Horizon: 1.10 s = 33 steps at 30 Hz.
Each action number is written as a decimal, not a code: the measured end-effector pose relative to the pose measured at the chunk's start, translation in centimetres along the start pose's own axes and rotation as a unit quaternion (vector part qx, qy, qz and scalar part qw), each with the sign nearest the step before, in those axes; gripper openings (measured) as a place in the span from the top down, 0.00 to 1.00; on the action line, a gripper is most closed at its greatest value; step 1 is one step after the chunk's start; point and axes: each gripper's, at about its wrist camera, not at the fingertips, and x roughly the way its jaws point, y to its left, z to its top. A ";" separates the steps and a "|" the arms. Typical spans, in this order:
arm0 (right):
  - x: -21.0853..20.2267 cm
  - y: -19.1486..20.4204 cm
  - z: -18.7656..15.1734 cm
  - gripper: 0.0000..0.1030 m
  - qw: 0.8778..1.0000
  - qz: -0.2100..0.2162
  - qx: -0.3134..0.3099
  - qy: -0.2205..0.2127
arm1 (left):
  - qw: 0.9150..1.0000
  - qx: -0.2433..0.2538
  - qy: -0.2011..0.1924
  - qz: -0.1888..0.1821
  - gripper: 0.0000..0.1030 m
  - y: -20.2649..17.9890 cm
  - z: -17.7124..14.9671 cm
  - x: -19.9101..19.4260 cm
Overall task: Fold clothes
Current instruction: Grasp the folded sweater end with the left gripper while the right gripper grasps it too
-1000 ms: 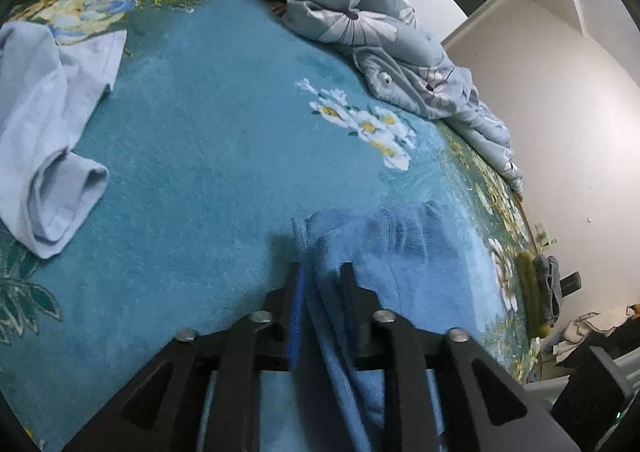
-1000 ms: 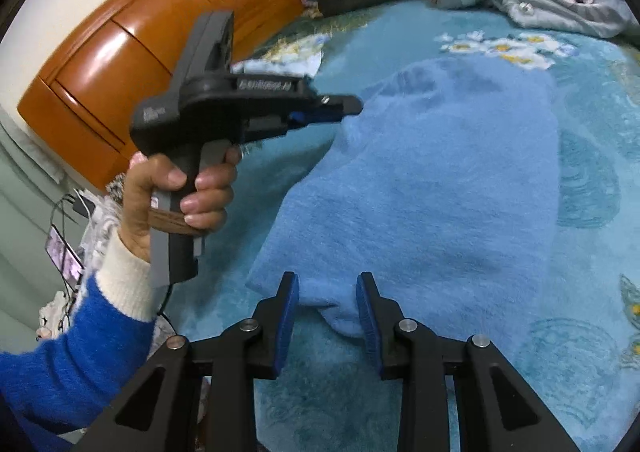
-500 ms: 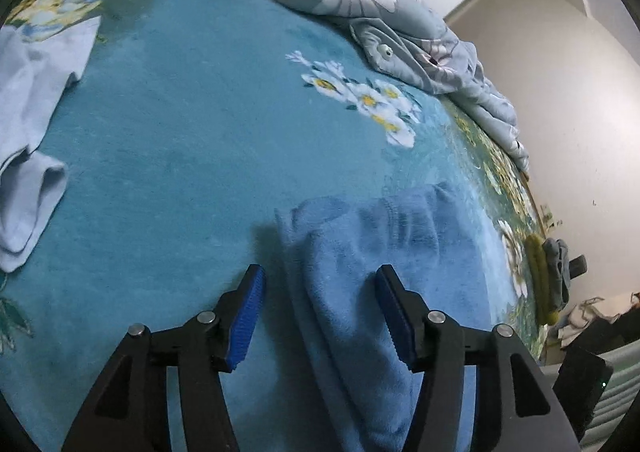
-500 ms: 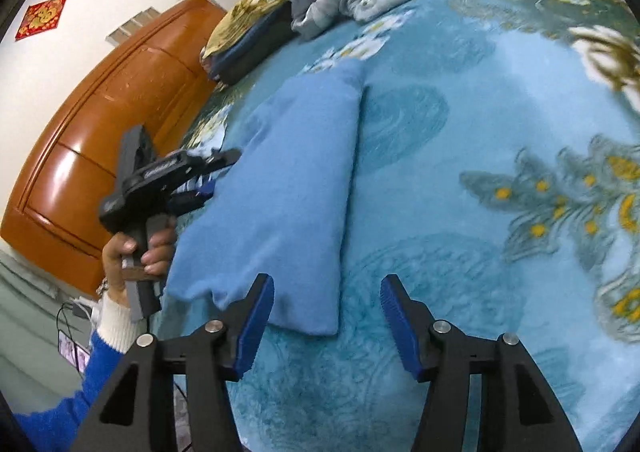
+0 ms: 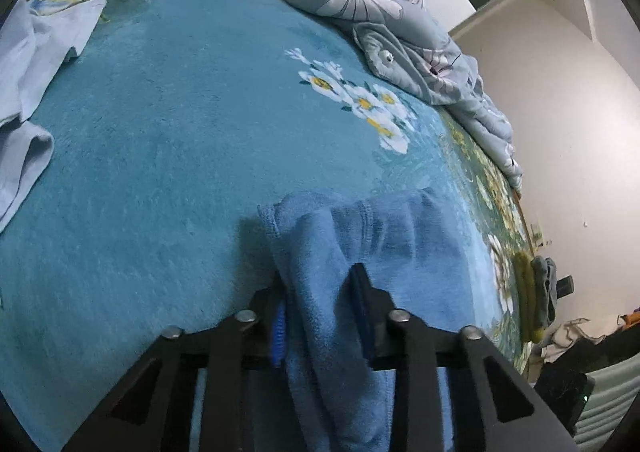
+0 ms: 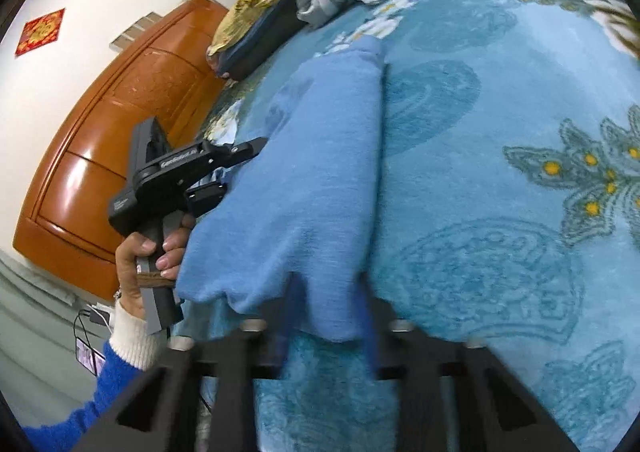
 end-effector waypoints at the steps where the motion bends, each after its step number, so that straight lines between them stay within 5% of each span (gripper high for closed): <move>1: -0.3 -0.4 0.1 0.85 1.000 0.012 0.010 0.001 | 1.000 0.003 -0.003 0.001 0.79 -0.3 -0.2 -0.3; 6: -2.2 -1.3 2.0 0.88 1.000 0.017 0.005 -0.006 | 1.000 0.009 0.005 -0.018 0.82 -1.3 -2.0 -1.6; 11: -7.2 -3.8 5.8 0.89 0.999 -0.037 -0.027 -0.022 | 0.995 0.037 0.046 -0.077 0.82 -3.3 -6.1 -1.8; 18: -7.6 -6.7 7.8 0.89 0.998 -0.065 -0.023 -0.001 | 0.995 0.033 0.044 -0.079 0.81 -3.5 -6.7 -1.5; 25: -7.4 -8.5 6.7 0.85 0.999 -0.052 0.007 -0.006 | 0.997 0.039 0.017 -0.070 0.53 -2.9 -6.4 -3.5; 28: -8.6 -8.8 6.1 0.71 0.997 -0.059 0.019 -0.036 | 0.997 0.030 -0.011 -0.068 0.43 -2.3 -5.4 -4.4; 30: -9.4 -8.7 5.1 0.47 0.996 -0.059 0.029 -0.060 | 0.997 0.026 -0.020 -0.064 0.40 -2.1 -4.3 -4.2; 33: -9.7 -8.7 3.4 0.41 0.995 -0.049 0.047 -0.077 | 0.998 0.035 0.003 -0.046 0.39 -2.5 -2.8 -2.2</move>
